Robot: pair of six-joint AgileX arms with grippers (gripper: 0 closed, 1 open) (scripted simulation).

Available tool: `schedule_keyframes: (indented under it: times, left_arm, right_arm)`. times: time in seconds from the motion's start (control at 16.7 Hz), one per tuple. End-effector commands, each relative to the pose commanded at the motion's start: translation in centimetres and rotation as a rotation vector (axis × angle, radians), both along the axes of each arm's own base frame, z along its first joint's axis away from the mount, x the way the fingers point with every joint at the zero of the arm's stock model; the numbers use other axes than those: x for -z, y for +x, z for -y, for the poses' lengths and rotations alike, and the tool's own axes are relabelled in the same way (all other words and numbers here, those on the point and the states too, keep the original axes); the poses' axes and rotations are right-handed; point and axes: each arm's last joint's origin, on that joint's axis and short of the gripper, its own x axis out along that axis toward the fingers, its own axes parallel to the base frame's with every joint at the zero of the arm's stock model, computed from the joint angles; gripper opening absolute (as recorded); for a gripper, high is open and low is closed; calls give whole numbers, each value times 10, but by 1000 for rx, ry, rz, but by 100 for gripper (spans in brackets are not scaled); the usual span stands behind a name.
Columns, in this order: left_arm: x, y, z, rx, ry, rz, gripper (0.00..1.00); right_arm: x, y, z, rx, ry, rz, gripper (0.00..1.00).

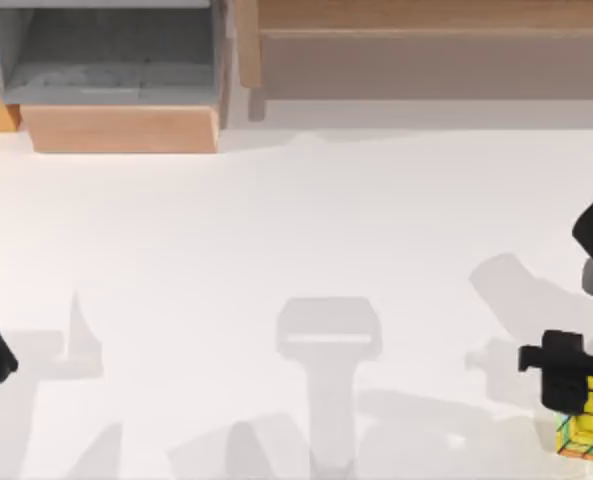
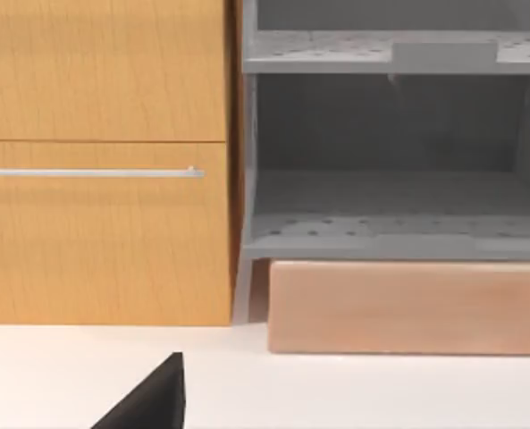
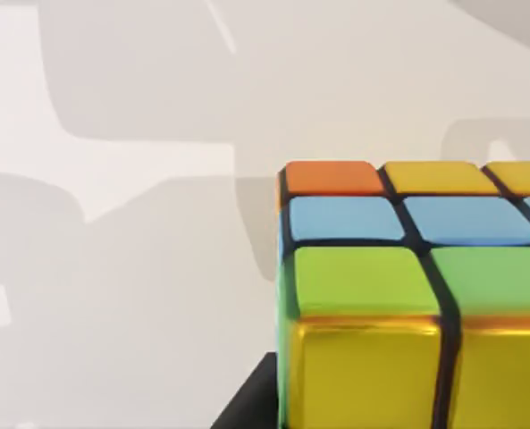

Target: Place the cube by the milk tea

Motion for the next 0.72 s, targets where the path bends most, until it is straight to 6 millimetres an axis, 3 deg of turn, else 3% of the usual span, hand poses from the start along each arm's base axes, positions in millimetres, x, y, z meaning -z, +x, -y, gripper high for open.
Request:
schedule_keyframes:
  times: [0.48,0.72]
  left_arm:
    - [0,0,0,0,0,0,100]
    - [0,0,0,0,0,0,100]
  right_arm:
    - [0,-10,-14,-152,38,-38,0]
    - [12,-15,-16,-202,31,-90,0]
